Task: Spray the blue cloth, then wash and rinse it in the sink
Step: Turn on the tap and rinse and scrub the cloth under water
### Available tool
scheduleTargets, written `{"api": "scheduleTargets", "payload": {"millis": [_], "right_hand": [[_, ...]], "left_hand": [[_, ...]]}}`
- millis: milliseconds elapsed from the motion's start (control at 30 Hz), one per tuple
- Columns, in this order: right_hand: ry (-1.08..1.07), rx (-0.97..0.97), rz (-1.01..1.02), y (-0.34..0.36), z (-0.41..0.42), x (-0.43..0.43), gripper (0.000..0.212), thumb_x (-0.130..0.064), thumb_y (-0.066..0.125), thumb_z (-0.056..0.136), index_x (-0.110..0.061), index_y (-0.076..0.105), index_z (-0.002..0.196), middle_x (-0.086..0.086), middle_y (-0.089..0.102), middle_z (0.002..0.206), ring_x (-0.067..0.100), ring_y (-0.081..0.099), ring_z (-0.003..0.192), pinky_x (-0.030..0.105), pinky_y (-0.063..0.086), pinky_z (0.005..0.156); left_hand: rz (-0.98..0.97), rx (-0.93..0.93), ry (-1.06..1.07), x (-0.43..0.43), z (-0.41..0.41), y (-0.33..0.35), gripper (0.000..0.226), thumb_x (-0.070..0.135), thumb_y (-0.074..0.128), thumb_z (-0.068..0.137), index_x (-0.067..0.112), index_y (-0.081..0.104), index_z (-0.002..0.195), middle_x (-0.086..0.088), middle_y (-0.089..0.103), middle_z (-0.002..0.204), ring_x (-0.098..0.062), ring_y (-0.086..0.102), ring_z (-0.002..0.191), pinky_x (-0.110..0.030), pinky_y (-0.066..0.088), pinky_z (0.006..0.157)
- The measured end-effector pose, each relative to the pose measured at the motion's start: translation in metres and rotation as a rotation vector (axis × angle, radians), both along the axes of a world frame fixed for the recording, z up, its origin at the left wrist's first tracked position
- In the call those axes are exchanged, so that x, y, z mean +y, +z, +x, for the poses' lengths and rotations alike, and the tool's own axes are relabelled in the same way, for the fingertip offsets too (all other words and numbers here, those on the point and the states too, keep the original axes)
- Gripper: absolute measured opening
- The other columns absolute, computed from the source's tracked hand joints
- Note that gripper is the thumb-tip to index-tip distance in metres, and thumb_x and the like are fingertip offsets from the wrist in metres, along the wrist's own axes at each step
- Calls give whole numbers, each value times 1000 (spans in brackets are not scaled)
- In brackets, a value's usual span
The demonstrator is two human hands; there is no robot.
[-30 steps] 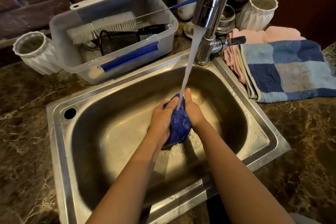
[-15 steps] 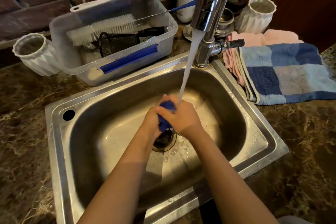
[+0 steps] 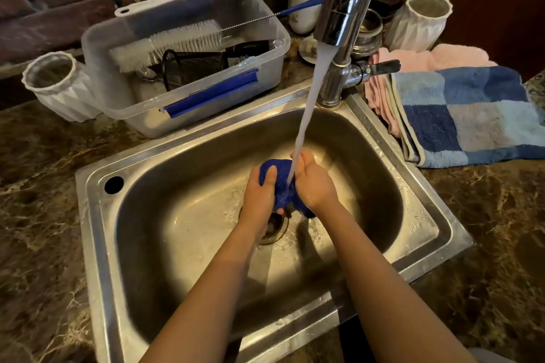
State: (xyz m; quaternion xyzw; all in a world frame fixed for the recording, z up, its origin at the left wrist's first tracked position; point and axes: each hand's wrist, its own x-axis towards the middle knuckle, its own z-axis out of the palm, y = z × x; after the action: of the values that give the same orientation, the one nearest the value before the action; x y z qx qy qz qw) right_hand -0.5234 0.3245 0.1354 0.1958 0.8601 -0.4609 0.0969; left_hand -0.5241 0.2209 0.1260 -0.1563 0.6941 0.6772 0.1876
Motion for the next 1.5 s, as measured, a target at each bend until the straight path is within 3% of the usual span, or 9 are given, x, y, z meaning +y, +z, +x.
{"api": "scheduleTargets", "payload": {"millis": [133, 267, 500, 700, 867, 1000, 1167, 1333, 1500], "right_hand": [[126, 152, -40, 5, 28, -25, 28, -47, 47, 87, -26, 46, 105, 3, 58, 91, 21, 60, 80, 39, 52, 72], [-113, 100, -7, 11, 22, -41, 36, -58, 52, 83, -25, 51, 96, -4, 60, 78, 17, 61, 75, 32, 53, 67], [-365, 52, 39, -3, 0, -26, 41, -51, 37, 94, -22, 54, 69, -5, 54, 61, 15, 56, 62, 29, 46, 58], [-459, -26, -499, -32, -14, -12, 42, -49, 43, 91, -15, 52, 69, 9, 56, 69, 28, 55, 72, 44, 49, 79], [-109, -65, -201, -22, -8, 14, 40, -41, 30, 98, -13, 54, 113, 6, 57, 97, 22, 54, 92, 33, 43, 81], [166, 27, -256, 8, 24, -2, 33, -25, 54, 90, -24, 46, 123, -1, 60, 100, 19, 59, 91, 30, 50, 81], [127, 54, -34, 22, 27, -36, 24, -46, 55, 86, -26, 47, 97, -3, 59, 89, 20, 59, 82, 34, 50, 72], [-219, 36, 95, 15, 6, -40, 44, -55, 34, 92, -18, 54, 79, -5, 52, 62, 17, 55, 62, 25, 38, 50], [-306, -47, -20, -4, -8, -21, 45, -42, 35, 97, -17, 51, 63, 5, 57, 67, 25, 59, 71, 38, 51, 68]], "left_hand": [[182, -227, 178, 1, -18, -6, 19, 19, 46, 95, 9, 61, 102, -7, 63, 80, -19, 59, 68, -24, 48, 56], [349, -293, 162, 6, -11, 5, 34, 31, 48, 94, 7, 63, 76, -2, 65, 57, -12, 62, 51, -20, 51, 51], [-99, -82, 155, 19, -4, 7, 27, 33, 47, 94, 19, 60, 75, -4, 63, 74, -20, 60, 70, -32, 51, 64], [-96, 56, 85, 13, 0, 3, 10, 26, 43, 97, 20, 51, 93, -4, 59, 89, -21, 60, 78, -31, 49, 66], [-3, -1, 84, -5, -4, -12, 17, 20, 41, 98, 18, 49, 112, -8, 62, 101, -23, 64, 82, -34, 52, 66], [159, -257, 216, -9, -17, -20, 21, 21, 39, 98, 14, 55, 110, -10, 65, 94, -23, 63, 79, -33, 50, 66], [387, -423, 281, 1, -19, -11, 38, 45, 50, 90, 11, 56, 75, -2, 61, 51, -14, 61, 50, -29, 47, 57], [420, -311, 146, 12, -2, -4, 45, 43, 47, 92, 21, 75, 63, 2, 68, 62, -12, 65, 65, -27, 50, 63], [174, -223, 184, 14, 2, -2, 23, 33, 49, 93, 18, 66, 89, -7, 70, 87, -24, 67, 84, -34, 52, 73]]}}
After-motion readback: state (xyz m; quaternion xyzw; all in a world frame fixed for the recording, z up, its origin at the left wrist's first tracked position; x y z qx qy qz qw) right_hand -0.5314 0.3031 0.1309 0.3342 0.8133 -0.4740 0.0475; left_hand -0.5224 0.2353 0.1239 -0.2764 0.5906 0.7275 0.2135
